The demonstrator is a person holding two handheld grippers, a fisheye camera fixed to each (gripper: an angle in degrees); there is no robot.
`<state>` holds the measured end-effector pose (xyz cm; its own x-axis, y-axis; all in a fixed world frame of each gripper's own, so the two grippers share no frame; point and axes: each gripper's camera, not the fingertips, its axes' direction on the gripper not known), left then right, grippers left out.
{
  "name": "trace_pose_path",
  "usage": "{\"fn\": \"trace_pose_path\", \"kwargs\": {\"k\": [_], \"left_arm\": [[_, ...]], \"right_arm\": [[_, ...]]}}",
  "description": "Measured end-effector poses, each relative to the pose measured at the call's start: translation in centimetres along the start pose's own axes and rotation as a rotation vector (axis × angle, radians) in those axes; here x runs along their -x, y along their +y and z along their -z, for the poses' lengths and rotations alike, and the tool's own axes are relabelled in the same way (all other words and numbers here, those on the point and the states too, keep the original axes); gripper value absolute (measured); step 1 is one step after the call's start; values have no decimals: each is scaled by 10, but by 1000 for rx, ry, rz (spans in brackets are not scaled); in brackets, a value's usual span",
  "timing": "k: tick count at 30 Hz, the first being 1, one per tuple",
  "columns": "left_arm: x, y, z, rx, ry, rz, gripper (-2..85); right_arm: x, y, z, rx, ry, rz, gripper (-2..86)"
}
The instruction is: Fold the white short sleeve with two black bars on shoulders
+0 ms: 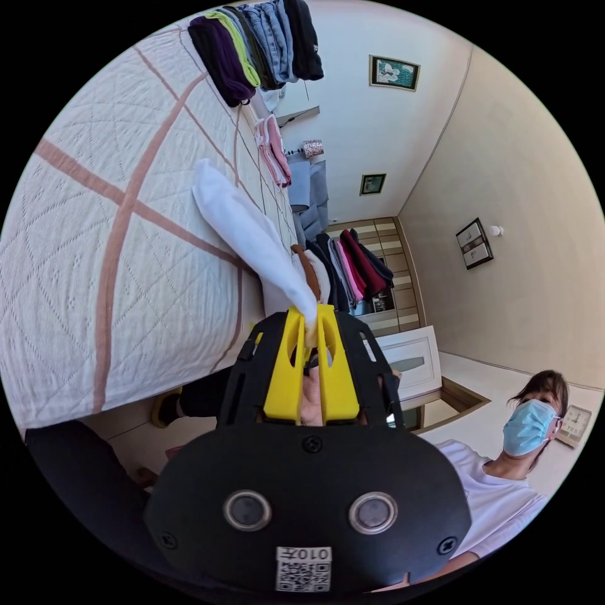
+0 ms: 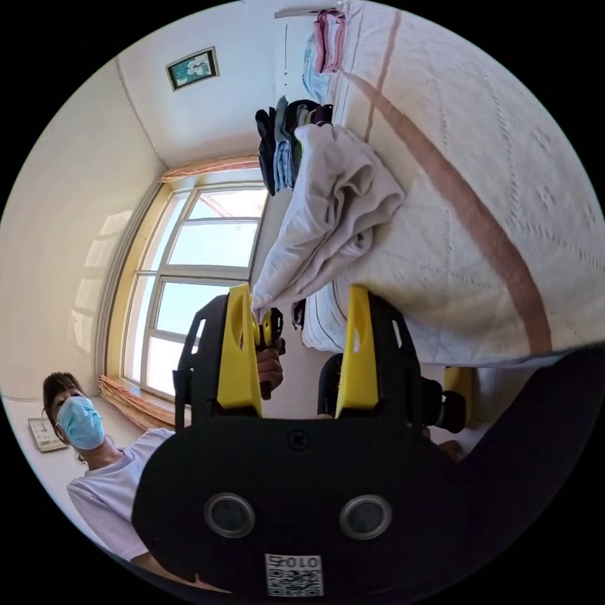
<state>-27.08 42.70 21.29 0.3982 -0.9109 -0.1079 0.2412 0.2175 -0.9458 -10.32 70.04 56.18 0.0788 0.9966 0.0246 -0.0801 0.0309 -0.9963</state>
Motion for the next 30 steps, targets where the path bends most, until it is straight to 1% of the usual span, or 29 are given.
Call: {"fn": "trace_pose_path", "kwargs": {"k": [4,8,9,14,16,18,25,28,30], "left_arm": [[-4,-1,11,1,14,0,41],[-8,0,32,-8,17,-4,40],[-8,1,38,-8,20,-3,40],[-6,4,51,-10,39,11,41],[-8,5,57,-3,18,7,41],[-10,7,65,15,-7,0,42],[-5,10,80,34,-37,15,43],[-2,15,93,15,-24,33,43],[-12,15,108,5,-5,3,44]], "right_arm": [[-13,-7,10,-93,-96,-48,162],[-9,-14,28,-147,-96,-39,149],[-6,-17,33,-156,-70,-32,145],[-7,-35,34,-110,-18,-33,112],[-7,-40,44,-142,-9,-29,95],[-5,-45,45,-122,8,-19,85],[-6,-54,51,-90,11,-35,73],[12,-57,47,-53,75,6,66],[33,-61,41,-20,87,60,64]]}}
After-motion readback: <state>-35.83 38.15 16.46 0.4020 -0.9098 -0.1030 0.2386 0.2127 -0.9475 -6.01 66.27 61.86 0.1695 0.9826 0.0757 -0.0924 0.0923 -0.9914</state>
